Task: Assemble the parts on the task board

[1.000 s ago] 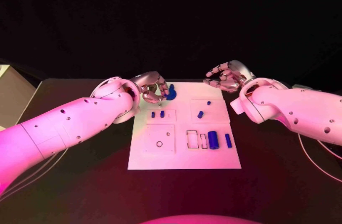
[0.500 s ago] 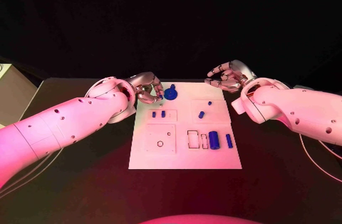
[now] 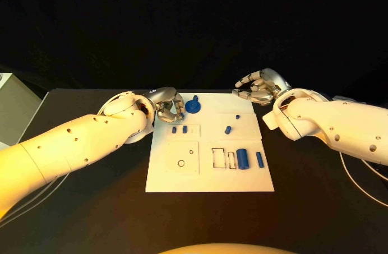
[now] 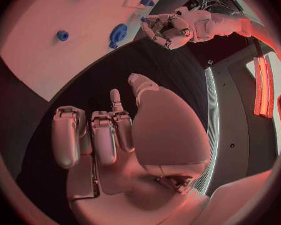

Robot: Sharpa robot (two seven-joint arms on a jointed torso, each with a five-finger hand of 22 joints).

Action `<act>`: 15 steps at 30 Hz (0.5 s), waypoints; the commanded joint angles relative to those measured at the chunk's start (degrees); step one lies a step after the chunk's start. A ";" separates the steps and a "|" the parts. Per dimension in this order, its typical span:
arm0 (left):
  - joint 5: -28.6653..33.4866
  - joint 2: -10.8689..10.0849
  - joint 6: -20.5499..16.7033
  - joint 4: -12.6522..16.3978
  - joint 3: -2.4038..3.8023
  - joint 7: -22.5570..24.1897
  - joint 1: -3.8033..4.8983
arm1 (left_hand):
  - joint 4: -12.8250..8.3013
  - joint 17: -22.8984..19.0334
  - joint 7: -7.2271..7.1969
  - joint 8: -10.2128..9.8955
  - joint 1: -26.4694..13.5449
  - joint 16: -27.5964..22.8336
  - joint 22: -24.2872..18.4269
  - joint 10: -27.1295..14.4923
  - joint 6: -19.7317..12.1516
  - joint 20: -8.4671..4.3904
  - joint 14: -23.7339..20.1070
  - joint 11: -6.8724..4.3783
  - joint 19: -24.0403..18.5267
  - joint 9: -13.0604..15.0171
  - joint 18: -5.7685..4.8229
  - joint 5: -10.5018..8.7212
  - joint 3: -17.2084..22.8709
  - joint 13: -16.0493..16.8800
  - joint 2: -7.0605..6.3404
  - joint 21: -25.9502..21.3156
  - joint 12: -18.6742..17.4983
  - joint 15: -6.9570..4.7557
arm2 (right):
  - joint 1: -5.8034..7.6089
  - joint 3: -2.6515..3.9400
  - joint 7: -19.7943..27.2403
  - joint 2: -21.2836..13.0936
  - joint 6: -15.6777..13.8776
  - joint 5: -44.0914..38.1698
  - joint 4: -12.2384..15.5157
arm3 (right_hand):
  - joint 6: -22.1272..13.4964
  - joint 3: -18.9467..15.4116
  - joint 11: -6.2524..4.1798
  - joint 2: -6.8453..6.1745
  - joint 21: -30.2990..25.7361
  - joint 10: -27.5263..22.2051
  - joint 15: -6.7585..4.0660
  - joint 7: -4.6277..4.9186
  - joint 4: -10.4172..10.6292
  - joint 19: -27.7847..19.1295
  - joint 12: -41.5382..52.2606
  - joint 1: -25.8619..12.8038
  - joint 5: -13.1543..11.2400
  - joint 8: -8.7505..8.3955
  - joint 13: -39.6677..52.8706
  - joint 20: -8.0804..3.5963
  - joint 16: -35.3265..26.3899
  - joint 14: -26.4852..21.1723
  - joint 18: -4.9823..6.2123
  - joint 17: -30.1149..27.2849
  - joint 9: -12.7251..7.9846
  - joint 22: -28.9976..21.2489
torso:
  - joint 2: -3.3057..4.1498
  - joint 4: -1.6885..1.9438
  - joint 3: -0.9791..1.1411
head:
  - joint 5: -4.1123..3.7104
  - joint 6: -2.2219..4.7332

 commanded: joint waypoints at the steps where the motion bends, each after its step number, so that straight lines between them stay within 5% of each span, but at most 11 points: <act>1: -1.83 0.14 -0.41 -0.02 -0.01 0.45 -0.04 | -0.32 0.01 -0.06 -0.26 -0.08 0.19 0.07 0.43 0.53 0.13 0.33 -0.13 0.45 0.11 -0.35 0.22 -0.04 0.10 0.23 0.22 -0.39 -0.24 | 0.01 0.03 0.43 -0.03 0.34 -0.23 0.06 | -0.32 0.31 -0.02 0.14 -0.20 1.18 -0.14 0.11 -0.06 2.95 -0.02 -0.46 0.35 0.19 10.87 -0.38 0.09 5.79 -0.32 14.79 0.05 6.43 | -0.06 0.07 0.01 | 0.02 -0.08; 15: -1.95 0.13 0.45 0.35 -0.03 -0.13 -0.09 | -0.41 0.12 -0.04 -0.40 -0.08 0.22 0.17 0.64 0.68 0.08 0.46 -0.14 0.55 0.08 -0.36 0.23 -0.02 0.08 0.22 0.32 -0.69 -0.27 | 0.01 0.03 0.43 -0.05 0.35 -0.24 0.10 | -0.32 0.31 -0.02 0.14 -0.20 1.18 -0.14 0.11 -0.06 2.95 -0.02 -0.46 0.35 0.19 10.87 -0.38 0.09 5.79 -0.32 14.79 0.05 6.43 | -0.06 0.04 -0.05 | 0.00 -0.24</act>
